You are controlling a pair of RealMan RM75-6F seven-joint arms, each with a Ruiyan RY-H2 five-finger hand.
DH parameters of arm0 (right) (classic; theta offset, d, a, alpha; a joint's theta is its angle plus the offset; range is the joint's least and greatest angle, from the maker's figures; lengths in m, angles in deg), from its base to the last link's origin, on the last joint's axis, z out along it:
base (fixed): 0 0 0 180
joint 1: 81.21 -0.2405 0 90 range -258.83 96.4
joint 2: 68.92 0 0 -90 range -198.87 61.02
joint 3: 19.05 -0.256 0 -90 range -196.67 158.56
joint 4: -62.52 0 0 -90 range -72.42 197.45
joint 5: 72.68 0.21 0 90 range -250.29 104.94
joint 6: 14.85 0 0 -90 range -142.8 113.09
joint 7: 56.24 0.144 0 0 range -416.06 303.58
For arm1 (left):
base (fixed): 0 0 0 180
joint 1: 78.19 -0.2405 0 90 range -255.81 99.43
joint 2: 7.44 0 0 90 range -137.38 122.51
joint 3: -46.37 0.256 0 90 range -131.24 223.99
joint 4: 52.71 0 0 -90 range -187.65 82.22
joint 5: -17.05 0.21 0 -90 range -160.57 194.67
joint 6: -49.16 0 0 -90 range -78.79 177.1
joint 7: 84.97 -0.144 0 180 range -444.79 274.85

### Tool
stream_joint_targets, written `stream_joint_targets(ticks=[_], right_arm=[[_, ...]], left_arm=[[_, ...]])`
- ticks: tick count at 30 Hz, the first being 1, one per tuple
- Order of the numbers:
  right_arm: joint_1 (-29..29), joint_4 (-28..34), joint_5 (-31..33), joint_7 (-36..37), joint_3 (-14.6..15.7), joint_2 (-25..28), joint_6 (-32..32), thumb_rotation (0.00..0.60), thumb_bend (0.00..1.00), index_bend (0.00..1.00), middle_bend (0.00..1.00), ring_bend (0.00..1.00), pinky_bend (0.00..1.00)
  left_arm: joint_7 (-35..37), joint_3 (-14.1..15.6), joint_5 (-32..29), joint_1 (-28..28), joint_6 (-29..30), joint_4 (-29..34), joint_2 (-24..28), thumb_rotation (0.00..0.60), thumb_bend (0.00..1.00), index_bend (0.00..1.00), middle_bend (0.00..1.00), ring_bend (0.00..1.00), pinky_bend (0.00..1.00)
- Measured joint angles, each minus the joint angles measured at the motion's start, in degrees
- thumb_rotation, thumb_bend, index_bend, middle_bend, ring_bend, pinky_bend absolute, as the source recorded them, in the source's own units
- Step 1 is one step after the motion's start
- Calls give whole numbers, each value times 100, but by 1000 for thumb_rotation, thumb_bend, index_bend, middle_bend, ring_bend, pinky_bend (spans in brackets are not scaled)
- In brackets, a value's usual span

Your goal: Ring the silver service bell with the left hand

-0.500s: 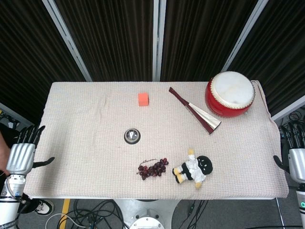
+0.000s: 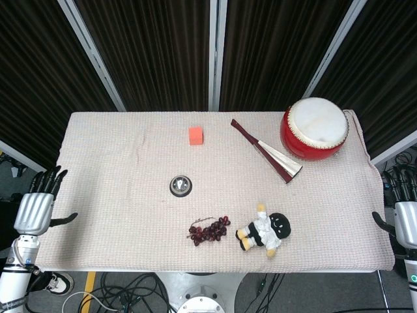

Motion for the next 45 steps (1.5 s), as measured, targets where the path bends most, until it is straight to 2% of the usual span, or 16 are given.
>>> stream_joint_targets(ticks=[6, 10, 15, 23, 29, 32, 39, 45], right_arm=[[12, -33, 3, -25, 25, 26, 69, 600, 107, 0, 0, 0, 39], [19, -66, 18, 9, 34, 26, 114, 600, 107, 0, 0, 0, 39], [27, -168, 43, 86, 37, -9, 164, 600, 107, 0, 0, 0, 39], [5, -114, -14, 77, 5, 42, 142, 600, 107, 0, 0, 0, 37], [-34, 78, -66, 22, -9, 119, 162, 600, 99, 0, 0, 0, 14], [-74, 159, -96, 14, -1, 152, 231, 600, 57, 0, 0, 0, 1], [-224, 224, -156, -70, -22, 91, 366, 600, 40, 0, 0, 0, 0], [-302, 246, -181, -47, -71, 38, 379, 600, 38, 0, 0, 0, 0]], left_arm=[[273, 111, 60, 24, -135, -71, -94, 518, 0, 0, 0, 0, 0], [189, 214, 77, 34, -228, -153, -261, 600, 0, 0, 0, 0, 0], [140, 277, 219, 116, -284, -298, -465, 600, 0, 0, 0, 0, 0], [137, 199, 270, 420, -568, -375, -743, 600, 0, 0, 0, 0, 0], [94, 73, 397, 983, -1042, -493, -1292, 600, 0, 0, 0, 0, 0], [83, -43, 434, 1318, -1293, -680, -1681, 600, 0, 0, 0, 0, 0], [180, -325, 391, 1993, -1732, -1394, -2564, 600, 0, 0, 0, 0, 0], [350, -424, 262, 2315, -1970, -1926, -2972, 600, 0, 0, 0, 0, 0]])
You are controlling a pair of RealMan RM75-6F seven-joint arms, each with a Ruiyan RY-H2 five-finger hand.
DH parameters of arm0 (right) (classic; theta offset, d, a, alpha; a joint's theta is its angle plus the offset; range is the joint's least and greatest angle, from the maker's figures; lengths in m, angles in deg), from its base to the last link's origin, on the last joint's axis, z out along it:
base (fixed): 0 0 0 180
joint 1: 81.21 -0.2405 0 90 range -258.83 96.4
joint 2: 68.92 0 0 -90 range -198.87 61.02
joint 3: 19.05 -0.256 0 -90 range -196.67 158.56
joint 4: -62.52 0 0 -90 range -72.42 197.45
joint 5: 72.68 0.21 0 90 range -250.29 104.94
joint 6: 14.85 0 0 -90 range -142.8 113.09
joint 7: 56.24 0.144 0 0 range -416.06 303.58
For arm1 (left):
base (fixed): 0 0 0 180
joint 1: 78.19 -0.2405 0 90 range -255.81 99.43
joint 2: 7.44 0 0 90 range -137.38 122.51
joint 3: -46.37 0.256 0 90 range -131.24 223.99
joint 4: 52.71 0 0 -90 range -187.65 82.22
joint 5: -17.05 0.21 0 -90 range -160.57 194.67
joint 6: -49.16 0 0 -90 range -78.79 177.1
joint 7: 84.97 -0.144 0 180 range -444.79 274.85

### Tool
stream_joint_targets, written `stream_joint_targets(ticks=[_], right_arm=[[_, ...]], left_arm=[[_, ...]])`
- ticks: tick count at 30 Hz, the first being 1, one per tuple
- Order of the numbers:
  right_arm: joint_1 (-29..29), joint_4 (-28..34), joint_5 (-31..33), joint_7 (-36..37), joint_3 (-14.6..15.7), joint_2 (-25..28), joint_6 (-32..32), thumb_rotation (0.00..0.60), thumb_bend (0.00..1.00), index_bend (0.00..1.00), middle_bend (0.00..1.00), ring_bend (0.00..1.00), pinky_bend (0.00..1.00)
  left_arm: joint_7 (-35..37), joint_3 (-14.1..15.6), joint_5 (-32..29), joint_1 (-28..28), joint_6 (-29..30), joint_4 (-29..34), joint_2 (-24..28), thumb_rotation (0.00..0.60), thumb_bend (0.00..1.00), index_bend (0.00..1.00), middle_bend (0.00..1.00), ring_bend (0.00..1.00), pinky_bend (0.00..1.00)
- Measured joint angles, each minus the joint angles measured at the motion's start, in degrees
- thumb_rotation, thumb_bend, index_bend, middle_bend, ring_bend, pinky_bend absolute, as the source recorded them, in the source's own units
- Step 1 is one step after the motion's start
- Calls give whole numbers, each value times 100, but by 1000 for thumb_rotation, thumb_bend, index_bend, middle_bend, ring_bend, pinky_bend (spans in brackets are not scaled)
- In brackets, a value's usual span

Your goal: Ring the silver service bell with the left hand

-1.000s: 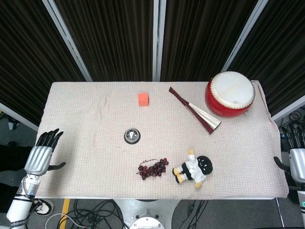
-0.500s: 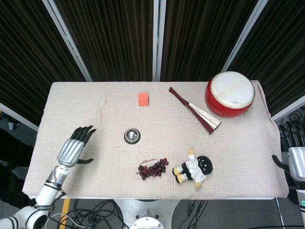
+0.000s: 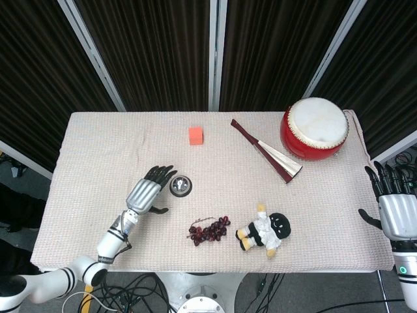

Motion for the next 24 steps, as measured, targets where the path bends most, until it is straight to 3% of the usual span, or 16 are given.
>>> stream_joint_targets(ticks=[12, 24], right_arm=[[-124, -191, 3, 250, -40, -200, 79, 600, 26, 0, 0, 0, 0], [-137, -301, 142, 262, -33, -299, 174, 600, 25, 0, 0, 0, 0]], left_arm=[[67, -268, -392, 591, -526, -358, -412, 600, 0, 0, 0, 0, 0], [-27, -237, -716, 801, -837, -431, -511, 600, 0, 0, 0, 0, 0]])
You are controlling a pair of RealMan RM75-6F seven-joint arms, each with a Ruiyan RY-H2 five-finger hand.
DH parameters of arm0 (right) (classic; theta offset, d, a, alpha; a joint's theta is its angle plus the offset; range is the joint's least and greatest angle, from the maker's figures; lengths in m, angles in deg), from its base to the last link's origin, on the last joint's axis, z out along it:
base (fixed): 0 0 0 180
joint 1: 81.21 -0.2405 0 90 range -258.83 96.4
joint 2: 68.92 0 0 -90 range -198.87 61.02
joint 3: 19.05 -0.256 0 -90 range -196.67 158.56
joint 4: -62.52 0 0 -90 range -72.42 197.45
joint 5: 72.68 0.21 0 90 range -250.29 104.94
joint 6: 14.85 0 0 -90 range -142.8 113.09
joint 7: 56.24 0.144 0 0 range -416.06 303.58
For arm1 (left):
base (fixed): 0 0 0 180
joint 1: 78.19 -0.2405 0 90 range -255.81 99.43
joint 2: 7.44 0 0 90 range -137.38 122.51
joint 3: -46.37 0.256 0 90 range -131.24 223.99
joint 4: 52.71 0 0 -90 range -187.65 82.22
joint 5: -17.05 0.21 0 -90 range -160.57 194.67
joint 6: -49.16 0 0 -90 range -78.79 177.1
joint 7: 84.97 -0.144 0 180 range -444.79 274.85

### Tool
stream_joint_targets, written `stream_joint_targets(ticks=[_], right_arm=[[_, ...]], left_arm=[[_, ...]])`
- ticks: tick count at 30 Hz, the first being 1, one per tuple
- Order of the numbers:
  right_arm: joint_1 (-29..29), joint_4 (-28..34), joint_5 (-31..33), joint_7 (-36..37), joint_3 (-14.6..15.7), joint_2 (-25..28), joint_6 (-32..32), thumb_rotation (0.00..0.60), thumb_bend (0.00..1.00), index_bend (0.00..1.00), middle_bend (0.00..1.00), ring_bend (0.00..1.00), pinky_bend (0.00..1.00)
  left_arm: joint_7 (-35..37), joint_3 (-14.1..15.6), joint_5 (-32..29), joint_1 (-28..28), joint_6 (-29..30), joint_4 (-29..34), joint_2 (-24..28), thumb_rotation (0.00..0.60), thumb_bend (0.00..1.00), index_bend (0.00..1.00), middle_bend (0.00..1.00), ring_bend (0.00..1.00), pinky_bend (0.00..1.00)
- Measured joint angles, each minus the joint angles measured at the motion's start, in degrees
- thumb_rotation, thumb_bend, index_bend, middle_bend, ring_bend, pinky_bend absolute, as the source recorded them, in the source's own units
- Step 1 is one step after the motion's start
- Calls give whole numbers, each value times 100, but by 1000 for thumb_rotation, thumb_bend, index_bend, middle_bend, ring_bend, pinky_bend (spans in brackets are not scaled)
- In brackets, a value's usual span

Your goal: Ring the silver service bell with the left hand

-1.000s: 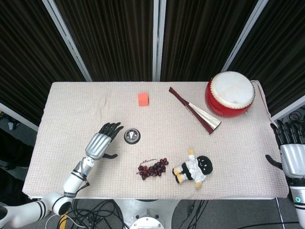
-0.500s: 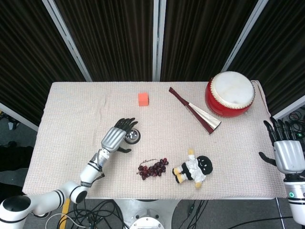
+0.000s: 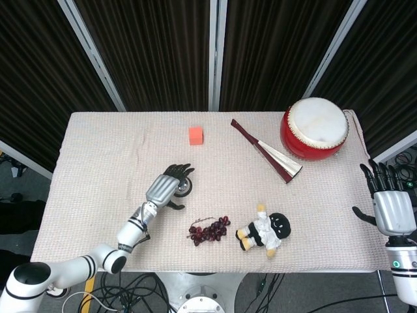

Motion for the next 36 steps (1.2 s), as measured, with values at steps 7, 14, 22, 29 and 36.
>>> stream_joint_targets(ticks=[7, 14, 22, 29, 36], right_arm=[[7, -103, 70, 96, 6, -32, 51, 600, 24, 0, 0, 0, 0], [18, -171, 100, 245, 8, -29, 77, 600, 17, 0, 0, 0, 0], [-20, -268, 137, 405, 31, -57, 217, 600, 17, 0, 0, 0, 0], [-22, -316, 178, 467, 31, -55, 259, 600, 17, 0, 0, 0, 0], [-21, -298, 209, 503, 26, -34, 287, 600, 17, 0, 0, 0, 0]], left_arm=[[153, 115, 32, -51, 158, -191, -204, 512, 0, 0, 0, 0, 0], [194, 292, 432, -107, 924, -1152, -692, 338, 0, 0, 0, 0, 0], [563, 410, 478, -184, 942, -1842, -1161, 274, 0, 0, 0, 0, 0], [845, 511, 499, -197, 789, -2194, -1393, 184, 0, 0, 0, 0, 0], [858, 551, 512, -190, 698, -2447, -1495, 170, 0, 0, 0, 0, 0]])
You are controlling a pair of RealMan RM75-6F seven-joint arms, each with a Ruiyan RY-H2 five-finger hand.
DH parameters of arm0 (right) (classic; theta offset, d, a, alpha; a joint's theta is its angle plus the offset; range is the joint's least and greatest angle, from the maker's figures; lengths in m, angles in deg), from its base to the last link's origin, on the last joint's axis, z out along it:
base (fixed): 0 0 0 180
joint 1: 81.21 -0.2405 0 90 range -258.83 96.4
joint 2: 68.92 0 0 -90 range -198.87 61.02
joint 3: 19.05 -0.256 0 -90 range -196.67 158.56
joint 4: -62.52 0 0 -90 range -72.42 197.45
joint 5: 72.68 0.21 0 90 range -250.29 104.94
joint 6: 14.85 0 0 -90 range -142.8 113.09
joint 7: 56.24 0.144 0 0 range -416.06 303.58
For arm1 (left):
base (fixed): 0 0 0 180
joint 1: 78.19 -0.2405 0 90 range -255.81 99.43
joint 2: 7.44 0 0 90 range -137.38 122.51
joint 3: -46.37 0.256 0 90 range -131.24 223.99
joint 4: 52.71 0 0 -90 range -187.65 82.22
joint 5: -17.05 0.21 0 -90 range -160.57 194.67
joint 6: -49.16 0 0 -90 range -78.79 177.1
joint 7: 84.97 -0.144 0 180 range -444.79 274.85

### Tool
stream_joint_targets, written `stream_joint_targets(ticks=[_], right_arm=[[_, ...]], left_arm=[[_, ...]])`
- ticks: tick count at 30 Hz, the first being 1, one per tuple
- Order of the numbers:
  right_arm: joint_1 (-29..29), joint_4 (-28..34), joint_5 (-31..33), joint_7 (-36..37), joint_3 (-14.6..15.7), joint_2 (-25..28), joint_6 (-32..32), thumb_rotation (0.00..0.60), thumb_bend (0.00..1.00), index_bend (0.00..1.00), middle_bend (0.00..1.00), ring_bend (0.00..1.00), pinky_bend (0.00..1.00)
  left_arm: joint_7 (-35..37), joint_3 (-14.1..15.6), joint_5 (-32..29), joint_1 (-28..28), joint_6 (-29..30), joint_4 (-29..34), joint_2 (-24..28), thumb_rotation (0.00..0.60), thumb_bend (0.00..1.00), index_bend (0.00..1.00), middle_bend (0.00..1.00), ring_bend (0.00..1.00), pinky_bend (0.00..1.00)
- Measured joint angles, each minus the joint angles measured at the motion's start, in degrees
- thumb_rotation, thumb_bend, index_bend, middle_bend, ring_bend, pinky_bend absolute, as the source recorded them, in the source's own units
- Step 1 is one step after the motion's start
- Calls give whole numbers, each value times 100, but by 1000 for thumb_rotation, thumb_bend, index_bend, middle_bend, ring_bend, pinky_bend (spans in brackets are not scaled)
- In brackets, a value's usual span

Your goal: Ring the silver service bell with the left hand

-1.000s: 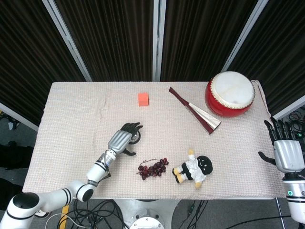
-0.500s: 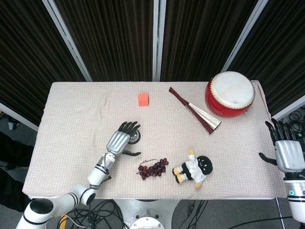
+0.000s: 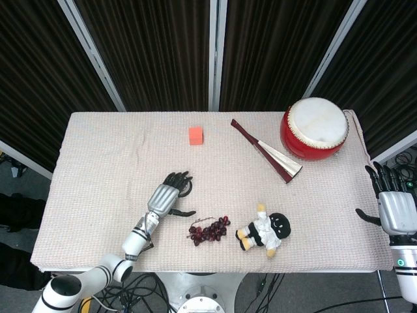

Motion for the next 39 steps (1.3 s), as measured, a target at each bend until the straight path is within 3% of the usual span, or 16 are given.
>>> stream_joint_targets(ticks=[7, 14, 22, 30, 39], right_arm=[[8, 69, -16, -19, 4, 21, -27, 600, 17, 0, 0, 0, 0], [12, 90, 9, -19, 1, 39, -14, 600, 16, 0, 0, 0, 0], [22, 19, 58, 104, -25, 48, 3, 600, 17, 0, 0, 0, 0], [-1, -39, 56, 118, 6, 18, 81, 600, 18, 0, 0, 0, 0], [21, -21, 104, 167, -36, 66, 53, 600, 17, 0, 0, 0, 0]], left_arm=[[-24, -48, 134, 35, 519, -107, -27, 170, 0, 0, 0, 0, 0], [-84, 124, 132, 24, -73, -139, -28, 169, 0, 0, 0, 0, 0], [-141, -130, 111, 281, 115, 18, 80, 165, 0, 0, 0, 0, 0], [-272, 157, 92, 70, -188, 72, 71, 169, 0, 0, 0, 0, 0], [-247, -186, 185, 349, 332, 305, 198, 160, 0, 0, 0, 0, 0]])
